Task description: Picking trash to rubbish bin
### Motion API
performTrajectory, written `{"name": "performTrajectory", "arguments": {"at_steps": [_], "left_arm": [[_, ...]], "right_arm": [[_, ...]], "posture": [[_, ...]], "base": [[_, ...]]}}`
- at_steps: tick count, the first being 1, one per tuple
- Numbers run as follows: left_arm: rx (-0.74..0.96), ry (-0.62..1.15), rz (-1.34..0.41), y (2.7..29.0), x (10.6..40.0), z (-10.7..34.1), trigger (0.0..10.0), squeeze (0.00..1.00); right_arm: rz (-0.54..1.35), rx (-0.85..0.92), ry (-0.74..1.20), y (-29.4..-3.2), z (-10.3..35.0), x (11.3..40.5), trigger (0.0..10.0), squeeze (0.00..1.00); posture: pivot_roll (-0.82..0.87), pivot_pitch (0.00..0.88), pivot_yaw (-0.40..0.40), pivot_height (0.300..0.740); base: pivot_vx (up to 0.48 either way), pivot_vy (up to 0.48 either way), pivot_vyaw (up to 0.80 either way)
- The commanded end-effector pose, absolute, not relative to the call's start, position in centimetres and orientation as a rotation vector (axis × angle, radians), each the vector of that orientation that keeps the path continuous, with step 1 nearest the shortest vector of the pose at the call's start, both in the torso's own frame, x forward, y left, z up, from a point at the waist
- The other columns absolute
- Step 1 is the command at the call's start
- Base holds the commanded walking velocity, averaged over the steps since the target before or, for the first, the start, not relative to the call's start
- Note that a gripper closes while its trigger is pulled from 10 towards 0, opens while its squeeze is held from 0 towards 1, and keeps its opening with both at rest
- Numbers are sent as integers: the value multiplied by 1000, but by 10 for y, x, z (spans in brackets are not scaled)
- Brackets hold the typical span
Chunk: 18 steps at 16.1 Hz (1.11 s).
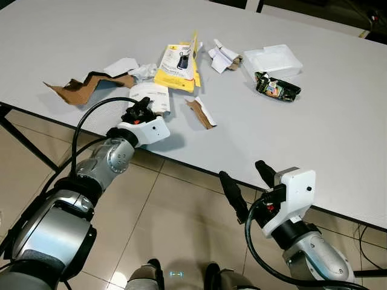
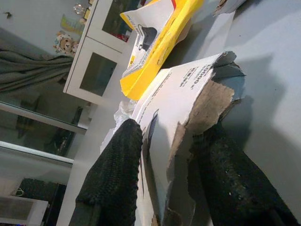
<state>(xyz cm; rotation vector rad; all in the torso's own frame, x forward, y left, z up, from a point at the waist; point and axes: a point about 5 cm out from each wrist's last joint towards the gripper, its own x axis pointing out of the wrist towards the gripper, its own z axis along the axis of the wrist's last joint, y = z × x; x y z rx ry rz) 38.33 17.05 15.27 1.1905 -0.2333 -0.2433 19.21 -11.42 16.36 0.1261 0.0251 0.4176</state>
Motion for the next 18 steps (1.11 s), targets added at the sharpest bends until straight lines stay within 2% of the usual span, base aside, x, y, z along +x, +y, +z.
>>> {"name": "performTrajectory", "arguments": {"at_steps": [1,13,18], "left_arm": [[1241,-15,-338,185,363,100,0,0],[1208,-28,-308,187,363,102,0,0],[1019,-223,-133,184,367,130,0,0]], "right_arm": [[406,130,35,-117,164,189,10000,0],[402,121,34,-118,163,192,10000,0],[398,105,18,-121,163,201,10000,0]], "posture": [[73,279,-75,740],[82,269,-77,740],[115,240,-87,740]], "base": [[0,0,0],[0,0,0],[0,0,0]]}}
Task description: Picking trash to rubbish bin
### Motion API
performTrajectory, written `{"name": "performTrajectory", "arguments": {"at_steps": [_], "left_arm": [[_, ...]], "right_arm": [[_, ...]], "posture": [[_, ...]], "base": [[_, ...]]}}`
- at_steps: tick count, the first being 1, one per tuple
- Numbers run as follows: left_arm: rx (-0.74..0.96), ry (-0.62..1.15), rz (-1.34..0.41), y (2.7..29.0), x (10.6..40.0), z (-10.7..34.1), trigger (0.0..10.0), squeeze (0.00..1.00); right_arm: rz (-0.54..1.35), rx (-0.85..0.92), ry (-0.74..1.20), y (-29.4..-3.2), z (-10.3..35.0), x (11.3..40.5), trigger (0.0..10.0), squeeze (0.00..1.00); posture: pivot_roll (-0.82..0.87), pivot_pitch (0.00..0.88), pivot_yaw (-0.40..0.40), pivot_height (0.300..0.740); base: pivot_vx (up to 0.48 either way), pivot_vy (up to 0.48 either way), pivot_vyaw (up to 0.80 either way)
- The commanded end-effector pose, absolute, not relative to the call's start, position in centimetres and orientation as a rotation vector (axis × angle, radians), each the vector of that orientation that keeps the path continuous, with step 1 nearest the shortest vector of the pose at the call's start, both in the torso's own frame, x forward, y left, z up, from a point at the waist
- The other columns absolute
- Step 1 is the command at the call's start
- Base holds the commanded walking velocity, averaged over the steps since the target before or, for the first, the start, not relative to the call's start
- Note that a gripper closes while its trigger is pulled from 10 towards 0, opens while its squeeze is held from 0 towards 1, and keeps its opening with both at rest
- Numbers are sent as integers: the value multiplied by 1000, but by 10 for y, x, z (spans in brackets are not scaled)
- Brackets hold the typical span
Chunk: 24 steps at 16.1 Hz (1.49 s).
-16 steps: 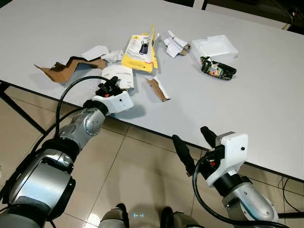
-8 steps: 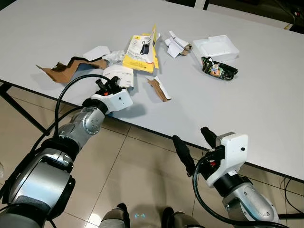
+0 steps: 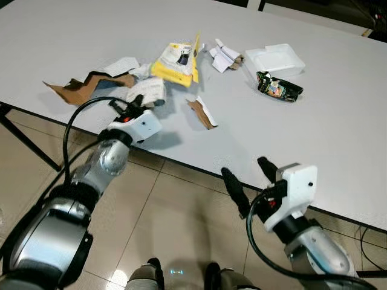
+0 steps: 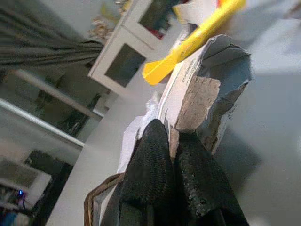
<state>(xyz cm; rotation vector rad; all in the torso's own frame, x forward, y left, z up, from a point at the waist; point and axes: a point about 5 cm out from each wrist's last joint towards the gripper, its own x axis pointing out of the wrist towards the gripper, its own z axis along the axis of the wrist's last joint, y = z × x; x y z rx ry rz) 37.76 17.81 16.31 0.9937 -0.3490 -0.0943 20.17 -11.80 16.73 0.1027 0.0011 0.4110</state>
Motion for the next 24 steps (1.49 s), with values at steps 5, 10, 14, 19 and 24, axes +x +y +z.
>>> {"name": "performTrajectory", "arguments": {"at_steps": [5,10,14,19,24], "left_arm": [[836,-431,-9,177,365,159,0,0],[597,-549,21,161,352,185,0,0],[343,-579,-13,131,343,215,0,0],[317,-464,-58,135,334,196,0,0],[337,-301,-61,141,326,165,2824,0]], "right_arm": [[411,84,-4,-123,165,214,10000,0],[410,65,-24,-127,165,224,10000,0],[415,48,-41,-128,166,233,10000,0],[363,28,-81,-136,171,243,10000,0],[236,-5,-144,-153,182,253,10000,0]], "posture": [[149,208,-105,740],[175,167,-116,740],[197,136,-125,740],[207,121,-116,740],[215,126,-114,740]], "base": [[0,0,0],[0,0,0],[0,0,0],[0,0,0],[0,0,0]]}}
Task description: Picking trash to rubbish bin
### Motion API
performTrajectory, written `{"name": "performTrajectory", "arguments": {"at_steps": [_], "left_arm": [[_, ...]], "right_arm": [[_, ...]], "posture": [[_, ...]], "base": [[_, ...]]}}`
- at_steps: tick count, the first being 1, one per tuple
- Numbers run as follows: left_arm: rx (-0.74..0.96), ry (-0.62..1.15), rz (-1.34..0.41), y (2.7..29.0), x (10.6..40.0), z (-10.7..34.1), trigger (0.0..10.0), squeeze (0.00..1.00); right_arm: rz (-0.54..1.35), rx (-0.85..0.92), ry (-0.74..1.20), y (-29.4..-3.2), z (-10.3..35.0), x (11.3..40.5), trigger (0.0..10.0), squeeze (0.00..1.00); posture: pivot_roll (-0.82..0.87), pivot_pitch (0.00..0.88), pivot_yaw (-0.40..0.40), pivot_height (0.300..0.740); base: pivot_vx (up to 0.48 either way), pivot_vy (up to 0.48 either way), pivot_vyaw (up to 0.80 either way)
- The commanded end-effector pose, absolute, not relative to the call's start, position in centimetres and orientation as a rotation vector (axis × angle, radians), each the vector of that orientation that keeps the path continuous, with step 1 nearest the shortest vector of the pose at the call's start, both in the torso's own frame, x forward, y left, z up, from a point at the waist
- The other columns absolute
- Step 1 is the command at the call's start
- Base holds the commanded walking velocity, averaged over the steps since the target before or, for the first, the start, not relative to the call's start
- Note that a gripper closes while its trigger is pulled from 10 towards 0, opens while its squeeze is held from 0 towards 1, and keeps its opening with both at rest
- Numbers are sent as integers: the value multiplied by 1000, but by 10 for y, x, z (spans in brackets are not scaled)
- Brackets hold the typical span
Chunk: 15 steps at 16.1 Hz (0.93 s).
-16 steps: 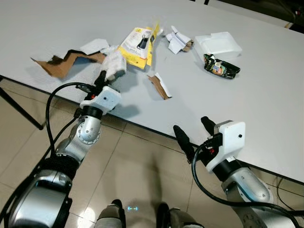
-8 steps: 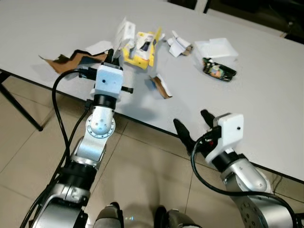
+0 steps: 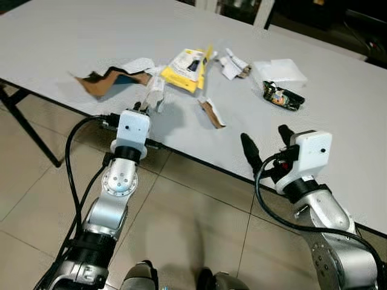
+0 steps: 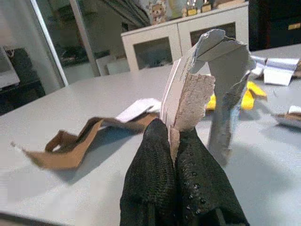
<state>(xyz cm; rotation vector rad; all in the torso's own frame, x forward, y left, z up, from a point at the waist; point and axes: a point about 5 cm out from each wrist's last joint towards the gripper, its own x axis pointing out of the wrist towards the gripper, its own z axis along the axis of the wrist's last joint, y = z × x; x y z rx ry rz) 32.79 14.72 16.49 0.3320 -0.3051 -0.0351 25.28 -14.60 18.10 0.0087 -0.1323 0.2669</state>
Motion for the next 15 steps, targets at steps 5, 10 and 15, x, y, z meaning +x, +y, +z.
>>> {"name": "performTrajectory", "arguments": {"at_steps": [5,10,15], "left_arm": [[307,-257,-76,138,332,164,10000,0],[273,-240,-81,134,340,169,10000,0],[250,-209,-69,135,349,173,10000,0]], "right_arm": [[92,-40,-178,-170,186,265,10000,0],[57,-26,-191,-172,185,269,10000,0],[36,-14,-200,-174,186,269,10000,0]], "posture": [[235,118,-104,740],[241,106,-94,740],[239,105,-83,740]], "base": [[0,0,0],[0,0,-720],[0,0,-754]]}}
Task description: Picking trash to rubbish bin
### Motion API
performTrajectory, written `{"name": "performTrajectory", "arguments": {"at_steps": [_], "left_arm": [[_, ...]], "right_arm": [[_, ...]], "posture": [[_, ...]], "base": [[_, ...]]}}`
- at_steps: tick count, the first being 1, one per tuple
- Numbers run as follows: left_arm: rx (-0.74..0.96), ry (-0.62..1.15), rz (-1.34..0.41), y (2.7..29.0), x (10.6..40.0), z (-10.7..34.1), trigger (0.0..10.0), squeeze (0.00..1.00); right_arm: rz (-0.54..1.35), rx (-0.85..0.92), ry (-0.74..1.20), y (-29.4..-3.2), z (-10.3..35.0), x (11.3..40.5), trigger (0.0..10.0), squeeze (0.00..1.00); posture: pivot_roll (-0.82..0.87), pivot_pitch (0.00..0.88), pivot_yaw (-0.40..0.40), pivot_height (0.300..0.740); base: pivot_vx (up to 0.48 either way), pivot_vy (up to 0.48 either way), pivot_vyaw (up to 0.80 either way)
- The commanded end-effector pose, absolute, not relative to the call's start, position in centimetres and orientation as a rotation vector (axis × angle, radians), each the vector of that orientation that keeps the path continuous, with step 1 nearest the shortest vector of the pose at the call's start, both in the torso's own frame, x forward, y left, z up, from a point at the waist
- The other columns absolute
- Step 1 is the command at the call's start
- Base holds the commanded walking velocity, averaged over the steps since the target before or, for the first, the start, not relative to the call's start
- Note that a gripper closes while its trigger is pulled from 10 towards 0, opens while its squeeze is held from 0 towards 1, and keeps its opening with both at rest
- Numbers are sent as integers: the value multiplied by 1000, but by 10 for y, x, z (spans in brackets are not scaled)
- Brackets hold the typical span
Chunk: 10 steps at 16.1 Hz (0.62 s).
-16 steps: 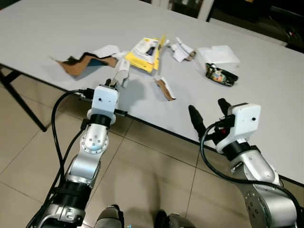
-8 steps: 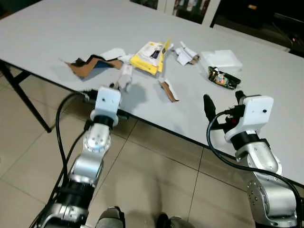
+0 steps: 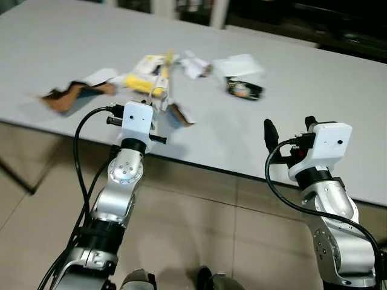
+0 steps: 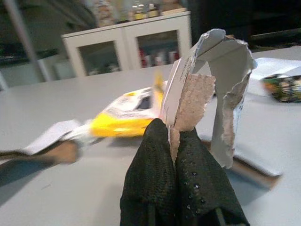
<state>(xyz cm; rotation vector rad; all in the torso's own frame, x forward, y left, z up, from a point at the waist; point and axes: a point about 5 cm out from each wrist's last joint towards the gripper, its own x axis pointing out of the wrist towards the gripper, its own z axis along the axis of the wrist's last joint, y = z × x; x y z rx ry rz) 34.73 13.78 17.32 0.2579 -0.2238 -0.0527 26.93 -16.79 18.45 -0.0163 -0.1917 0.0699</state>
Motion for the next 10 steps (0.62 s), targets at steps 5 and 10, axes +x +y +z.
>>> {"name": "performTrajectory", "arguments": {"at_steps": [5,10], "left_arm": [[236,-195,-92,133,355,175,10000,0],[239,-175,-103,132,357,173,10000,0]], "right_arm": [[22,-8,-214,-174,186,267,10000,0],[-9,-5,-225,-177,187,264,10000,0]], "posture": [[226,108,-69,740],[217,111,-59,740]], "base": [[0,126,-301],[0,445,0]]}}
